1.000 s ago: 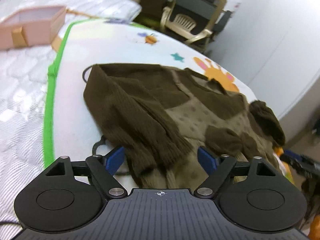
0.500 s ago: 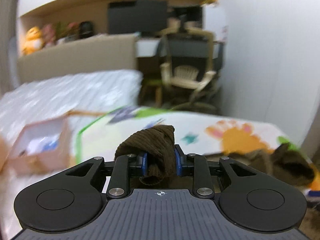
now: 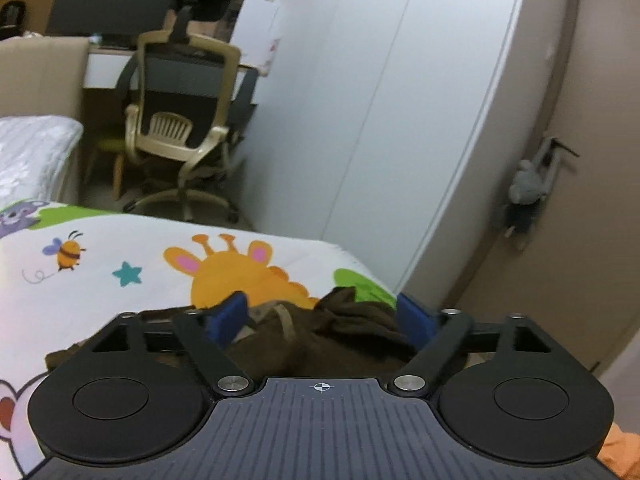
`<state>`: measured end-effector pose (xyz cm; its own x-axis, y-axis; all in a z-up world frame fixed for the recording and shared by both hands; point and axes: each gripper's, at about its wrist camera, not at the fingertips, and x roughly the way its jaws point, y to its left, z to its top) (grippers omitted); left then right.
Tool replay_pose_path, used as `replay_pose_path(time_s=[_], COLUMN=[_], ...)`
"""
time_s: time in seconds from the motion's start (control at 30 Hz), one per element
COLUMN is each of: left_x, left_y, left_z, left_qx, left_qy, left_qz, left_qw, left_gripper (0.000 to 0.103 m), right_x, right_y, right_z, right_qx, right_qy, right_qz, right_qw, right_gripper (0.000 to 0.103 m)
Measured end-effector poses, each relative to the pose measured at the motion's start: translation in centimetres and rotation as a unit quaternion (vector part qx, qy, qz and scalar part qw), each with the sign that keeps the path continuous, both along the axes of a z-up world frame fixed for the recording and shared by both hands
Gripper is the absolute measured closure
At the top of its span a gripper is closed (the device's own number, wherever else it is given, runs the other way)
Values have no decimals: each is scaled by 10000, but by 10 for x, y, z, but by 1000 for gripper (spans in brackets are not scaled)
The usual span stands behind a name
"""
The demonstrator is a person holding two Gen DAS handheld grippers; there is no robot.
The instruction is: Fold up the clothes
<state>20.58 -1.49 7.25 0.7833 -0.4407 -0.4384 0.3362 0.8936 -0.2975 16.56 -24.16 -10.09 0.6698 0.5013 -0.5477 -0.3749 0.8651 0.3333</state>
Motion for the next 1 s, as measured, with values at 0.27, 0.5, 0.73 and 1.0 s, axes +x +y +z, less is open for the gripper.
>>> replay_pose_path(time_s=[0.27, 0.5, 0.73, 1.0], left_x=[-24, -33, -33, -26], left_y=[25, 42, 52, 53], left_z=[-24, -89, -103, -102], left_qx=[742, 1150, 796, 648], left_qy=[224, 861, 775, 552], left_qz=[755, 918, 696, 612], left_qw=[9941, 9854, 9914, 9945], left_gripper=[8, 7, 5, 4], right_x=[-10, 32, 81, 98], right_y=[22, 77, 147, 131], right_z=[28, 62, 20, 89], right_qx=[-522, -314, -774, 347], right_qy=[-509, -595, -261, -449], right_qz=[357, 1034, 1206, 911], right_qw=[9967, 9924, 9893, 9942], right_gripper=[23, 23, 78, 87])
